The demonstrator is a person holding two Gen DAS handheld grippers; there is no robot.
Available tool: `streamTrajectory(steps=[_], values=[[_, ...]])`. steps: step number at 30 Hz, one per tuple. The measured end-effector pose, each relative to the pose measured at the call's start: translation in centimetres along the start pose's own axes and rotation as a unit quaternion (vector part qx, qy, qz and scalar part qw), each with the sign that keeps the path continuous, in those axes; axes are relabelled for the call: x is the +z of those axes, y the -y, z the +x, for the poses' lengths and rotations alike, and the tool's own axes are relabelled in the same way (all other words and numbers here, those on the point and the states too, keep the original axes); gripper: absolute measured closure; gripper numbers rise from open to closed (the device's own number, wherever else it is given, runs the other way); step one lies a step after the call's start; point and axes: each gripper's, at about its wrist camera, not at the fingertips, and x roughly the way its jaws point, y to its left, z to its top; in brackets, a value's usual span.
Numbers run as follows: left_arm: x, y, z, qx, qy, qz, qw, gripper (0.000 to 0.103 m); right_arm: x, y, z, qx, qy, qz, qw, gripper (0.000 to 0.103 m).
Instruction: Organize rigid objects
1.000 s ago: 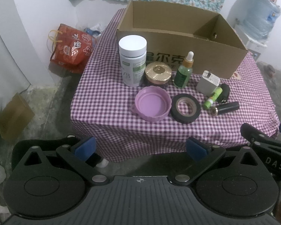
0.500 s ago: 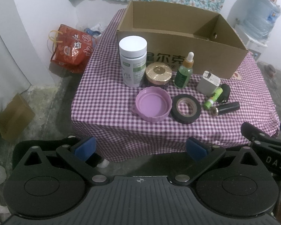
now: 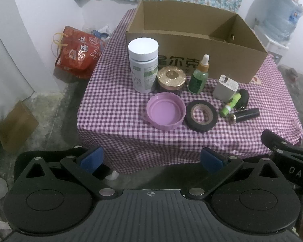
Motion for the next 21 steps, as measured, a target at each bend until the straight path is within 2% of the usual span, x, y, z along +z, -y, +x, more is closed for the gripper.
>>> streamTrajectory(steps=[21], values=[[0.3, 0.3, 0.9, -0.001, -0.011, 0.002, 0.9999, 0.000, 0.2, 0.4, 1.2, 0.007, -0.008, 0.007, 1.000, 0.000]])
